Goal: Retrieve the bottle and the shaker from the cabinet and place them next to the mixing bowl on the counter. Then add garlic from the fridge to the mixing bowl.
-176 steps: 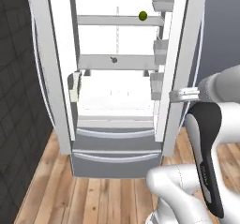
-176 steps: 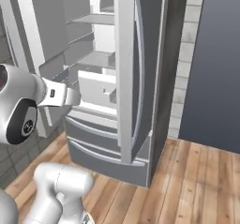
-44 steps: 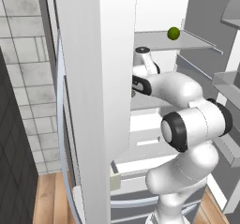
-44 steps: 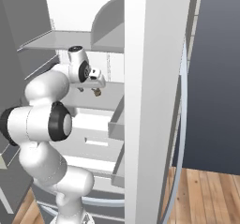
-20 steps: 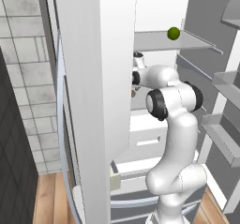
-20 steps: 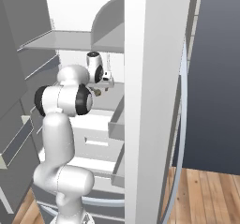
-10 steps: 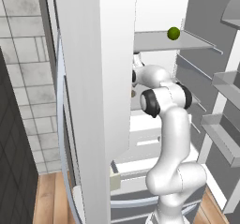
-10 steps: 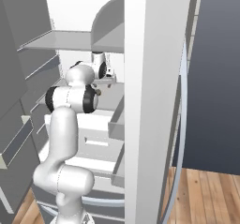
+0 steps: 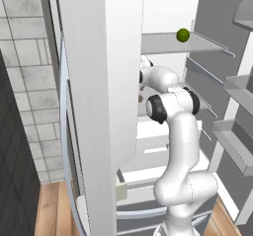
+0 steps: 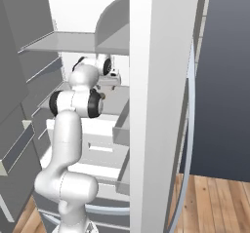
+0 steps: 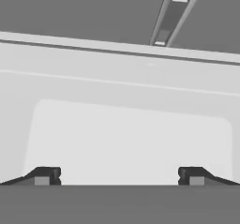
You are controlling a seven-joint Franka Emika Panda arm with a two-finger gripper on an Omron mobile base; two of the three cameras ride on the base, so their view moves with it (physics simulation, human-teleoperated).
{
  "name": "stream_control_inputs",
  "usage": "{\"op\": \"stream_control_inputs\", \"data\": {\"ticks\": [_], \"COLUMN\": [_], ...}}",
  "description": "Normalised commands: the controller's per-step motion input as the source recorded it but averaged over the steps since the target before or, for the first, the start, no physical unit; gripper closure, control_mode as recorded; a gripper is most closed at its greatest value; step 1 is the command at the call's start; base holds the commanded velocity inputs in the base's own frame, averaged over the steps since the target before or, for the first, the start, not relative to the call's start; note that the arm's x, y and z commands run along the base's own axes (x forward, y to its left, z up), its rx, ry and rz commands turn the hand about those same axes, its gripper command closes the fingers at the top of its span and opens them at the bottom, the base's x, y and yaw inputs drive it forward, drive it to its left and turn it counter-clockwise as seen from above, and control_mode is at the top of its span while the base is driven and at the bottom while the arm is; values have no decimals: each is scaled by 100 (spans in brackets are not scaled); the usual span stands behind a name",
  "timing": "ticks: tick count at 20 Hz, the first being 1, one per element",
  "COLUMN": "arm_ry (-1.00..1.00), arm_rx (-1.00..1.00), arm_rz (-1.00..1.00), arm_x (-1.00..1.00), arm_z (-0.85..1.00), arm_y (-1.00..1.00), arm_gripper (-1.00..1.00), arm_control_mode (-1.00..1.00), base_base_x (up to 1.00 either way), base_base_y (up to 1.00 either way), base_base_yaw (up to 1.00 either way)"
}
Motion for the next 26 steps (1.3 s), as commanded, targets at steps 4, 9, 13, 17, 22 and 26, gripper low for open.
{"op": "stream_control_inputs", "data": {"ticks": [4, 9, 13, 17, 22, 26], "arm_ry": [4, 0, 0, 3, 11, 15], "arm_rx": [0, 0, 0, 0, 0, 0], "arm_rz": [0, 0, 0, 1, 2, 0], "arm_x": [-71, -87, -73, 0, -4, 0], "arm_z": [-14, -89, -78, 31, 53, 52], "arm_y": [-2, -1, 0, 0, 0, 0], "arm_gripper": [-100, -100, -100, -100, -100, -100], "arm_control_mode": [-100, -100, -100, -100, -100, -100], "base_base_x": [0, 0, 0, 0, 0, 0], "base_base_y": [0, 0, 0, 0, 0, 0], "base_base_yaw": [0, 0, 0, 0, 0, 0]}}
